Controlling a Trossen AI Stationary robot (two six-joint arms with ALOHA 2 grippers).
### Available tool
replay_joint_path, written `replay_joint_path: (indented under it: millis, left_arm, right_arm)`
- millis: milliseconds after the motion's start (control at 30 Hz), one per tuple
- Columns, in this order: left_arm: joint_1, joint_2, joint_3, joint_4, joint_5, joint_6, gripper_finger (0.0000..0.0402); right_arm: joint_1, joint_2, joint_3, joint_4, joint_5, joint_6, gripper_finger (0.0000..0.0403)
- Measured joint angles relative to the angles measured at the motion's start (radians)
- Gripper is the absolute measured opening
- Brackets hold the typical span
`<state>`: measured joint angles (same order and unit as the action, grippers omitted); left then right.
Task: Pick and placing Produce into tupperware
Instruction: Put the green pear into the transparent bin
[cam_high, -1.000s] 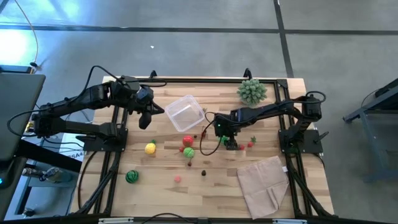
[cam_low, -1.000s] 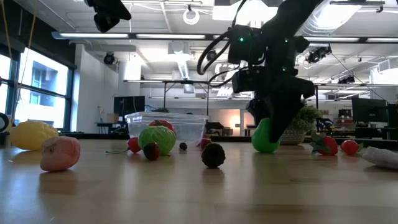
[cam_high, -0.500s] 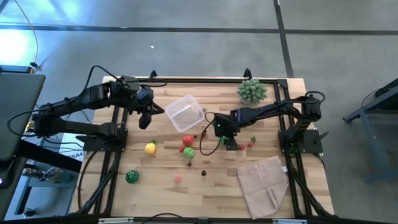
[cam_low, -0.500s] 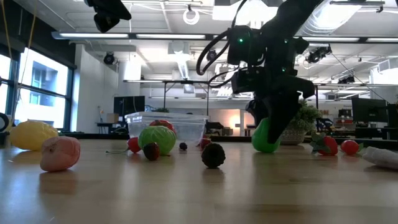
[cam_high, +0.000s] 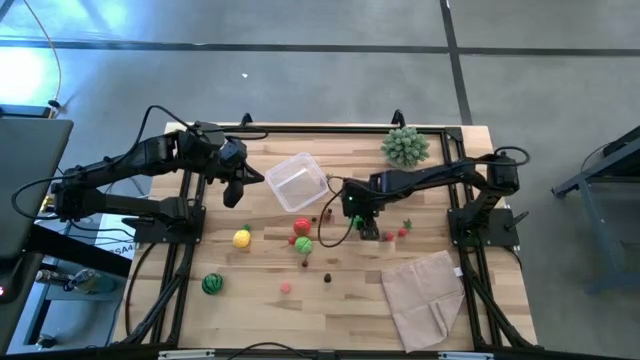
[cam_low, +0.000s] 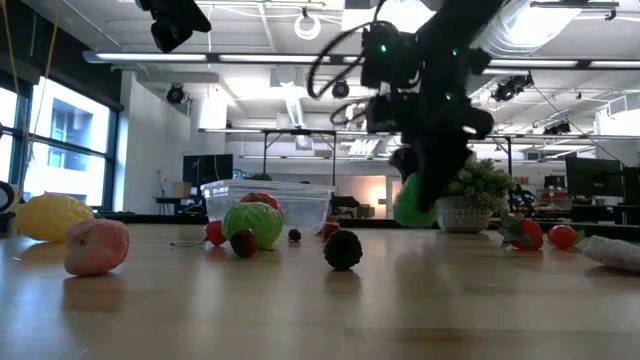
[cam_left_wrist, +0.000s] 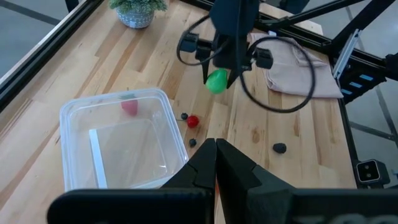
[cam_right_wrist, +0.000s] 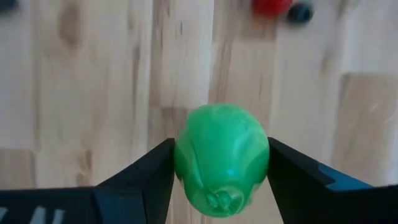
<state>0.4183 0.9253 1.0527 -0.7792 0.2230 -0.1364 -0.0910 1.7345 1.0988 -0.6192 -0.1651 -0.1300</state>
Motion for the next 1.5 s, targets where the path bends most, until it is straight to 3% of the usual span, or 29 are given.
replay_joint_path:
  millis: [200,400,600,1000,1500]
  left_arm:
    - [0.000,0.000,0.000,0.000,0.000,0.000,0.0001]
    - [0.000,0.000,0.000,0.000,0.000,0.000,0.0001]
    - [0.000,0.000,0.000,0.000,0.000,0.000,0.0001]
    - [0.000,0.000,0.000,0.000,0.000,0.000,0.0001]
    - [0.000,0.000,0.000,0.000,0.000,0.000,0.0001]
  right_arm:
    - [-0.005,-0.031,0.184,-0.022,0.008,0.001,0.0207]
    - [-0.055,-0.031,0.447,0.006,0.086,-0.004,0.0207]
    - [-0.134,0.040,0.624,0.009,0.101,-0.002,0.0206]
    - [-0.205,0.309,0.677,0.011,-0.027,0.045,0.0206]
    - [-0.174,0.471,0.678,0.009,0.000,-0.031,0.0206]
